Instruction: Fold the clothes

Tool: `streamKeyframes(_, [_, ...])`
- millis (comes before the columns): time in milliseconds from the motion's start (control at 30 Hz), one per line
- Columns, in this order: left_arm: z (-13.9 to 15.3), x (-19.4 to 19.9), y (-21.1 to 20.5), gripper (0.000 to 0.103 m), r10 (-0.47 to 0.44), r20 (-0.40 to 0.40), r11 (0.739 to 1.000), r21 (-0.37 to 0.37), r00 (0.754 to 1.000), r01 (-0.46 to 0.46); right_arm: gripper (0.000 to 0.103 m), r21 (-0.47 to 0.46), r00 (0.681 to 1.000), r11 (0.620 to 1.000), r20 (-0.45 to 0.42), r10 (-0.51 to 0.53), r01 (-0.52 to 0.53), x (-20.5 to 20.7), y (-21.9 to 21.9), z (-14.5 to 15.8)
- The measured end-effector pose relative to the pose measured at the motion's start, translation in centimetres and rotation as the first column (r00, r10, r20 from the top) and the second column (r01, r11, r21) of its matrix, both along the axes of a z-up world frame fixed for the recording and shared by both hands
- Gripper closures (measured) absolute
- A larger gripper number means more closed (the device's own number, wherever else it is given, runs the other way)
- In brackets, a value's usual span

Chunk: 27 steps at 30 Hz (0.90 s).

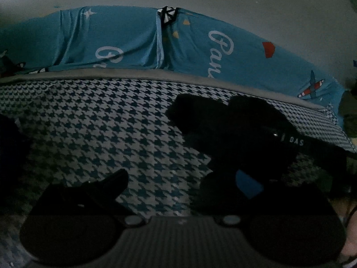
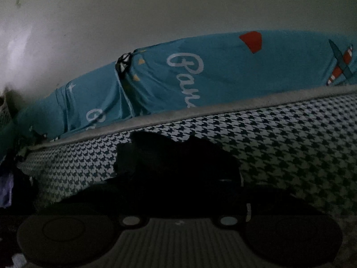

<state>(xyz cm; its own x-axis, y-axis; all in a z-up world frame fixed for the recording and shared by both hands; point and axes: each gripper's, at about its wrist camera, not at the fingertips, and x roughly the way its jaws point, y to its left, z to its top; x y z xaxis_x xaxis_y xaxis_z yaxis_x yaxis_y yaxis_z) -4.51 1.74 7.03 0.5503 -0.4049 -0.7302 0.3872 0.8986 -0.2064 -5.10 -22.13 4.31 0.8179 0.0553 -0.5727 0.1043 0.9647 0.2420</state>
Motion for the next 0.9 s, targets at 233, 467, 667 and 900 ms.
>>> streamKeyframes(233, [-0.1, -0.3, -0.7, 0.0, -0.014, 0.007, 1.0, -0.005, 1.0, 0.014, 0.095, 0.028, 0.996, 0.997, 0.063, -0.068, 0.066, -2.5, -1.7, 1.8])
streamKeyframes(467, [-0.2, -0.5, -1.1, 0.0, -0.026, 0.013, 1.0, -0.003, 1.0, 0.026, 0.095, 0.044, 0.986, 0.991, 0.106, -0.132, 0.128, -6.6, -3.2, 4.2])
streamKeyframes(667, [-0.5, -0.4, -1.3, 0.0, -0.024, 0.011, 1.0, 0.006, 1.0, 0.024, 0.095, 0.013, 0.982, 0.985, 0.082, -0.173, 0.172, -9.6, -4.1, 4.9])
streamKeyframes(900, [-1.0, -0.5, -1.4, 0.0, -0.026, 0.002, 1.0, 0.005, 1.0, 0.026, 0.094, 0.001, 0.971, 0.974, -0.079, -0.225, 0.226, -12.0, -5.5, 3.2])
